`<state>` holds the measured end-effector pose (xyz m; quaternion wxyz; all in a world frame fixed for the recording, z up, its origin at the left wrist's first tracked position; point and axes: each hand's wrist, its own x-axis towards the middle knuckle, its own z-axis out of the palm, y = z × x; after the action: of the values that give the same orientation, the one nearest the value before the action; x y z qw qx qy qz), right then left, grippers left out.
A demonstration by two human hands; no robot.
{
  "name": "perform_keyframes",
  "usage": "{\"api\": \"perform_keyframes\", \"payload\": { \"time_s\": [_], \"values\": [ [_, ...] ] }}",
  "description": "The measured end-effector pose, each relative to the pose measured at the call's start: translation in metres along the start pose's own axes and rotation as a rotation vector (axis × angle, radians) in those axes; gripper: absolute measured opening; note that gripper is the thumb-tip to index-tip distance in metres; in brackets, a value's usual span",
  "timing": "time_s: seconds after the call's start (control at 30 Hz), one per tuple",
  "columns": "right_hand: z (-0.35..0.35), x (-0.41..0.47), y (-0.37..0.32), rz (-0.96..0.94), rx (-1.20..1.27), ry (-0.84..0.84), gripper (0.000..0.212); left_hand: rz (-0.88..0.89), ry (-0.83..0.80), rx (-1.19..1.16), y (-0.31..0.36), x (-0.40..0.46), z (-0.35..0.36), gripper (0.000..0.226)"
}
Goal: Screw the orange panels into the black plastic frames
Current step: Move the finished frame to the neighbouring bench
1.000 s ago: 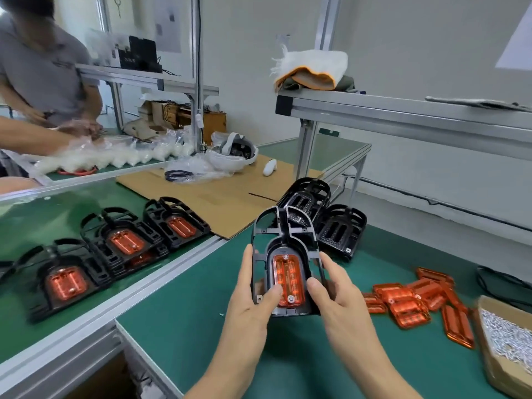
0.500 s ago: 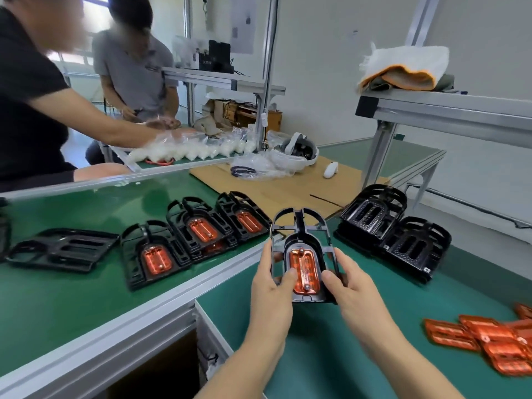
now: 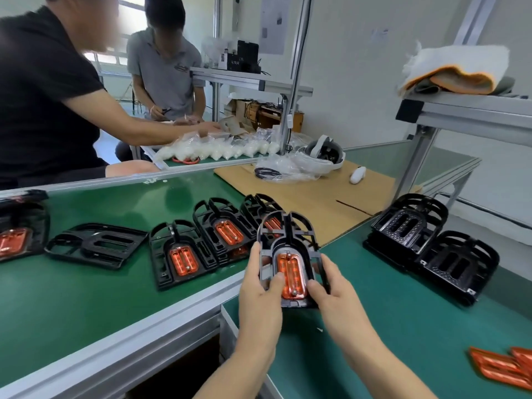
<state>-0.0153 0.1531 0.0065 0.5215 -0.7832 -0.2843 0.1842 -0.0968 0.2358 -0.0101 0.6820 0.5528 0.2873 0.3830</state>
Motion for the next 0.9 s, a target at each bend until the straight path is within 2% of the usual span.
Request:
{"api": "perform_keyframes", "payload": {
  "time_s": [0.27,0.43,0.7,0.9],
  "values": [
    [0.066,0.0,-0.02,-0.046,-0.033,-0.192,0.056,0.13,0.188,0.193,0.004,0.017,-0.073,0.05],
    [0.103,0.007,-0.037,-0.092,-0.087,-0.256,0.059,0.142,0.316,0.223,0.002,0.028,-0.103,0.054],
    [0.144,0.022,-0.044,-0.217,-0.213,-0.273,0.056,0.163,0.462,0.291,0.004,0.057,-0.129,0.058],
    [0.156,0.036,-0.045,-0.292,-0.332,-0.275,0.052,0.165,0.515,0.257,0.0,0.071,-0.127,0.057]
  ]
}}
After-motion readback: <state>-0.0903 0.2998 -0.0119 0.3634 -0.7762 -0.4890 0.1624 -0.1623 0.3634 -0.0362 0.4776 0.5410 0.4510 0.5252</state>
